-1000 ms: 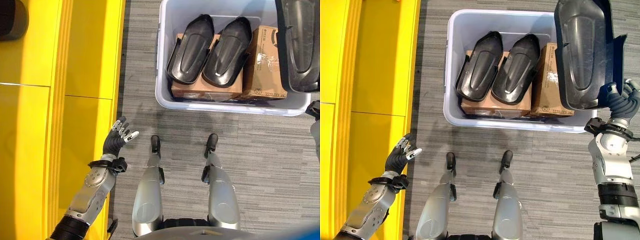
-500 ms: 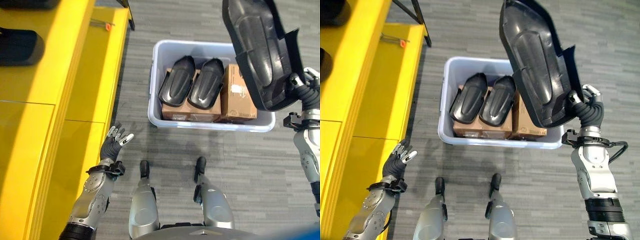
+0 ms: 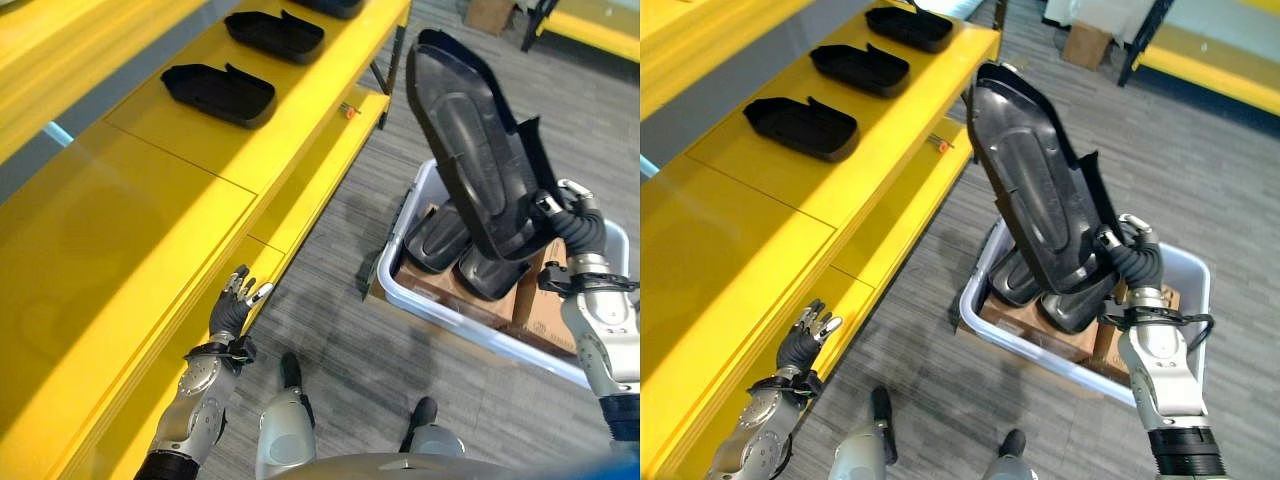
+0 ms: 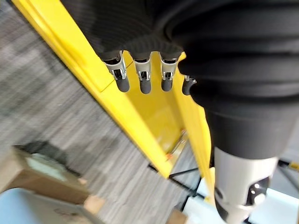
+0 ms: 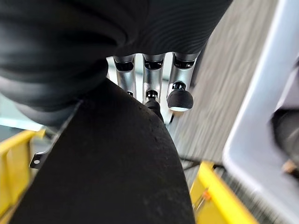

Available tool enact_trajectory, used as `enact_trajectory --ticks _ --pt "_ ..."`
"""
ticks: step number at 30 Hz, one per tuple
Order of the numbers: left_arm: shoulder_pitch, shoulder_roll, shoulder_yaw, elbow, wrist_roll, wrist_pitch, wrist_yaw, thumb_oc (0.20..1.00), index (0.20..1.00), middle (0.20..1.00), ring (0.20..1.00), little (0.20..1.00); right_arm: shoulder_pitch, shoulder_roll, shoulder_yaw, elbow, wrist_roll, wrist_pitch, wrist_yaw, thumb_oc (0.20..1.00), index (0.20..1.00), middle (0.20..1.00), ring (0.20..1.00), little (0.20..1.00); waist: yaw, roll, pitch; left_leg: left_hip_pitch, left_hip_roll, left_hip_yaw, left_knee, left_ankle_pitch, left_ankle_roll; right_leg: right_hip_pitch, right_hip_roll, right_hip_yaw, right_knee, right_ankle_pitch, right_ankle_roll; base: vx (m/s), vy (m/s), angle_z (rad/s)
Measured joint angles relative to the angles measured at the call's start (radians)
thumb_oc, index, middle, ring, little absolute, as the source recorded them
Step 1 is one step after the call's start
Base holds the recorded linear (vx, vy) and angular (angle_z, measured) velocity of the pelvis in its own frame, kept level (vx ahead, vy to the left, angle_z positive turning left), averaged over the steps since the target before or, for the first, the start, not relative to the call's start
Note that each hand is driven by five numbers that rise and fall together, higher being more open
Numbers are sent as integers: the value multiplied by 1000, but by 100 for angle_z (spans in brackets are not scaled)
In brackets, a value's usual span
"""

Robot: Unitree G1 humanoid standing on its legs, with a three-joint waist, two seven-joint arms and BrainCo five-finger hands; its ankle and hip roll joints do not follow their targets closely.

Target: Move parts from the plastic box to the shelf.

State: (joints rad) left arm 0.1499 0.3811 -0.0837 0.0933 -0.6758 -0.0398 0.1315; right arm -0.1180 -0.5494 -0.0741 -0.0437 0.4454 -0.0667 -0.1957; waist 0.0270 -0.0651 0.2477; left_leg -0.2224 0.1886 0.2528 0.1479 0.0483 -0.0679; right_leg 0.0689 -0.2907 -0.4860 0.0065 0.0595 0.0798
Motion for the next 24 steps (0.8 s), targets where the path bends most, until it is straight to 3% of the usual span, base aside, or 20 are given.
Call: enact_trajectory --ticks 4,9,10,13,15,16,17,18,19,20,21,22,23,24 --pt "-10 -1 6 15 1 -2 7 1000 1000 1000 1000 1000 -44 53 37 0 0 3 -3 200 200 200 200 200 39 -48 -42 -9 -25 -20 15 -25 6 10 -24 -6 10 4 -1 61 143 24" --pt "-3 -3 6 20 2 -1 29 1000 1000 1000 1000 1000 -72 80 65 -2 0 6 -4 200 200 200 200 200 51 -61 -42 -43 -76 -43 40 -58 42 6 -67 -4 22 77 -16 65 177 26" --pt "-1 -1 5 35 2 1 30 1000 1000 1000 1000 1000 -74 87 90 -3 -1 8 -4 200 200 200 200 200 62 -62 -44 -34 -102 -43 36 -71 62 1 -102 2 49 115 -19 58 118 17" --pt "0 1 6 40 4 3 27 1000 1000 1000 1000 1000 -72 104 90 -8 2 8 -5 200 200 200 200 200 68 -61 -40 -38 -140 -46 30 -77 95 -25 -143 9 91 183 -9 140 247 21" --pt "6 -2 -27 31 33 13 18 1000 1000 1000 1000 1000 -70 109 88 -11 2 9 -6 200 200 200 200 200 40 -35 -27 -16 -189 -84 29 -83 149 -42 -185 78 201 264 -9 179 338 60" --pt "12 -10 -54 31 34 17 11 1000 1000 1000 1000 1000 -73 109 89 -20 2 8 -5 200 200 200 200 200 31 -13 -15 11 -197 -101 13 -84 167 -79 -196 145 278 327 -1 94 115 44" --pt "18 -25 -70 31 39 18 4 1000 1000 1000 1000 1000 -72 111 93 -29 2 4 -3 200 200 200 200 200 30 6 -2 45 -193 -116 -23 -83 171 -134 -179 233 367 270 49 180 116 20" --pt "21 -32 -80 31 39 18 3 1000 1000 1000 1000 1000 -71 111 98 -32 2 1 -1 200 200 200 200 200 31 17 4 66 -192 -123 -44 -75 181 -161 -141 288 402 193 64 179 65 26" --pt "24 -42 -99 29 39 19 -3 1000 1000 1000 1000 1000 -71 108 105 -48 2 -2 7 200 200 200 200 200 23 30 8 85 -195 -151 -77 -49 190 -213 -67 345 419 51 73 179 67 48" --pt "24 -49 -108 26 40 20 -3 1000 1000 1000 1000 1000 -69 114 106 -55 2 -9 14 200 200 200 200 200 10 39 13 97 -197 -170 -95 -42 193 -224 -12 356 370 -1 70 160 -11 57" --pt "24 -53 -113 26 40 23 -4 1000 1000 1000 1000 1000 -69 113 108 -56 2 -10 18 200 200 200 200 200 11 42 15 108 -200 -177 -107 -37 194 -237 7 347 347 -11 56 147 -26 53" --pt "15 -65 -122 34 41 27 -2 1000 1000 1000 1000 1000 -69 106 107 -58 3 -13 25 200 200 200 200 200 0 58 27 121 -205 -210 -103 -31 188 -258 61 369 320 -43 50 186 -36 59" --pt "-3 -77 -127 48 41 28 -3 1000 1000 1000 1000 1000 -69 94 106 -60 3 -17 31 200 200 200 200 200 -16 88 44 128 -191 -248 -104 -37 168 -277 140 429 293 -78 36 112 -36 116" --pt "-14 -76 -130 60 41 34 -3 1000 1000 1000 1000 1000 -64 95 108 -61 4 -17 34 200 200 200 200 200 -56 103 52 137 -189 -307 -127 -26 149 -276 232 556 183 -93 41 72 -25 143"
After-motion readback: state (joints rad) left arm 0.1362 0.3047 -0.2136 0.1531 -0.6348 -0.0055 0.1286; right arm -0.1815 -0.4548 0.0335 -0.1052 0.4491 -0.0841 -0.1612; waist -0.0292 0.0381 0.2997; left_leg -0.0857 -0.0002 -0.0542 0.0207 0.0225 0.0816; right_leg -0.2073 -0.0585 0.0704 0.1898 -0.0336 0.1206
